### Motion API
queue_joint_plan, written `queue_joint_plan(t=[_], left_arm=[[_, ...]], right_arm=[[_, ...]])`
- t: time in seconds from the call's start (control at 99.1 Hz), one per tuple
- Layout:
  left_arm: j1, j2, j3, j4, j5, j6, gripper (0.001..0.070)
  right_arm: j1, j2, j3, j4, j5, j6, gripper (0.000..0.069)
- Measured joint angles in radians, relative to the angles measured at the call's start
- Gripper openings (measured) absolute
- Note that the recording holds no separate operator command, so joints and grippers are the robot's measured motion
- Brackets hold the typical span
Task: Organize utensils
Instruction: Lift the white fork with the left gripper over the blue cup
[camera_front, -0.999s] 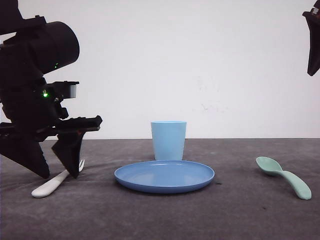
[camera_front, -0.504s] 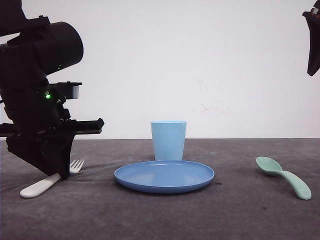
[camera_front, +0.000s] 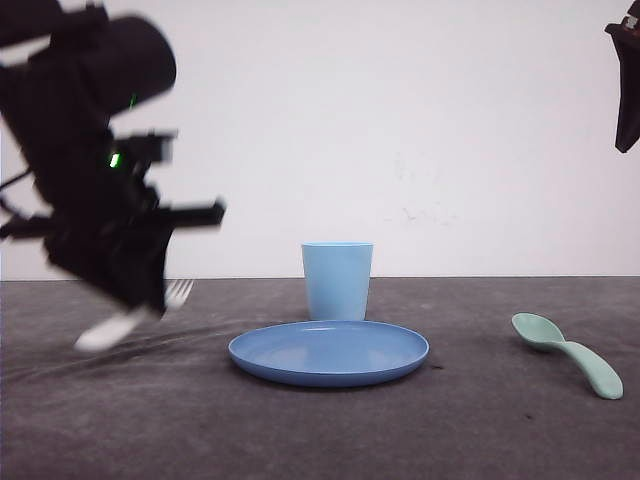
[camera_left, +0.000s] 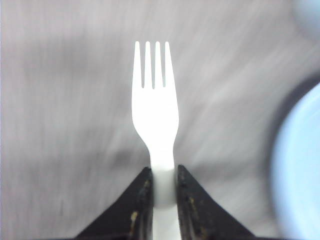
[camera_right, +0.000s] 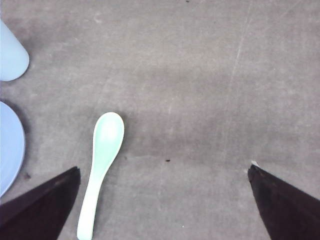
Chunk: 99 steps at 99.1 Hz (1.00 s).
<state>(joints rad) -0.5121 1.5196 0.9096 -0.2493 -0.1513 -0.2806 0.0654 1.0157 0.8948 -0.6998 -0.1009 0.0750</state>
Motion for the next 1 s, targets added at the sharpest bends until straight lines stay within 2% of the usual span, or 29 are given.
queue_joint_plan(t=[0.151,0.363,0.646,0.898,0.999], left_arm=[[-0.002,-0.043,0.08,0.074,0.06,0.013,0.0047],[-0.005,-0.046,0.124,0.328,0.225,0.031,0.0047],[-0.016,0.009,0.125,0.705,0.257,0.089,0.0047],[-0.017,0.181,0.125,0.978,0.309,0.109,0.0047],[-0.017,0.263,0.125,1.081,0.313,0.109,0.0047]], right_arm=[[0.0,0.0,0.0,0.0,0.0,0.0,0.0679],[0.0,0.0,0.0,-0.003,0.0,0.0,0.0679],[0.0,0.0,0.0,-0.016,0.0,0.0,0.0679],[0.0,0.0,0.0,-0.016,0.0,0.0,0.0679],[0.0,0.0,0.0,-0.016,0.0,0.0,0.0679]])
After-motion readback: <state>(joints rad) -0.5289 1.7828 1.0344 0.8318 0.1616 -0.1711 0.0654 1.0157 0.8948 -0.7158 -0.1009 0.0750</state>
